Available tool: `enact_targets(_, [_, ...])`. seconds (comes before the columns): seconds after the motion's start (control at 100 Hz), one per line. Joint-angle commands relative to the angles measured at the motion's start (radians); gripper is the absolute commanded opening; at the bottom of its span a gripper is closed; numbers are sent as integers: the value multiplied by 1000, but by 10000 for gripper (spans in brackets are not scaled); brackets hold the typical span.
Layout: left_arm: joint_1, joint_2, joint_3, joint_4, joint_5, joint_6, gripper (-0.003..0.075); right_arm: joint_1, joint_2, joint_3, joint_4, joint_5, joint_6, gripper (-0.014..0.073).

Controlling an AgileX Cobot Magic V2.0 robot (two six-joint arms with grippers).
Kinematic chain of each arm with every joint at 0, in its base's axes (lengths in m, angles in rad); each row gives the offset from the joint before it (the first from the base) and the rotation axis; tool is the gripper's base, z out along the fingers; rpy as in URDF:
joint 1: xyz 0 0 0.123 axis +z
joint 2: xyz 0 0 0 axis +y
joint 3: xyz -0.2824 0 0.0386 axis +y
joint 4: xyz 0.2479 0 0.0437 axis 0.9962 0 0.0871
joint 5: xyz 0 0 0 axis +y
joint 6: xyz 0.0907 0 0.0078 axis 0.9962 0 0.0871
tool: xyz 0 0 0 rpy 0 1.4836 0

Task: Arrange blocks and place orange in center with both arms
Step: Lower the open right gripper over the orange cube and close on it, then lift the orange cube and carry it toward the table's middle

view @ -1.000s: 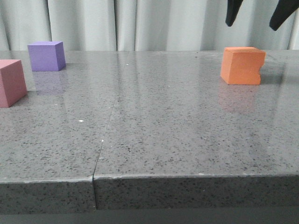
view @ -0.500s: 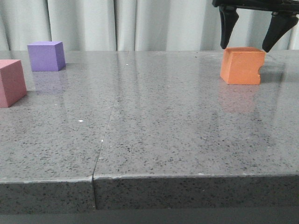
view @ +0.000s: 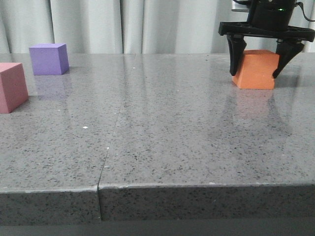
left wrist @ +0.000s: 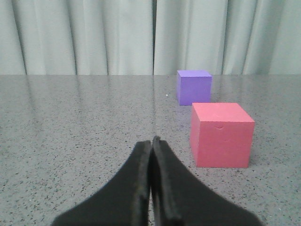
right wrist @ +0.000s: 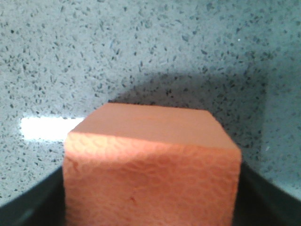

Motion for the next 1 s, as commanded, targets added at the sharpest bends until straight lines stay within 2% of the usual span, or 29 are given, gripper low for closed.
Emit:
enact_targets(0.0, [1, -29, 39, -9, -82, -3, -20, -8, -55, -32, 7, -4, 0, 435])
enact_targets(0.09, [1, -29, 39, -9, -82, -3, -20, -8, -55, -32, 7, -6, 0, 333])
enact_targets(0.18, [1, -29, 39, -9, -82, -3, -20, -8, -55, -32, 7, -7, 0, 290])
enact_targets(0.53, [1, -29, 39, -9, -82, -3, -20, -5, -67, -35, 44, 10, 0, 287])
enact_targets(0.76, [1, -29, 39, -9, -82, -3, -20, 38, -67, -112, 68, 59, 2, 287])
enact_targets(0.99, [1, -29, 39, -9, -82, -3, -20, 115, -58, -194, 66, 72, 114, 287])
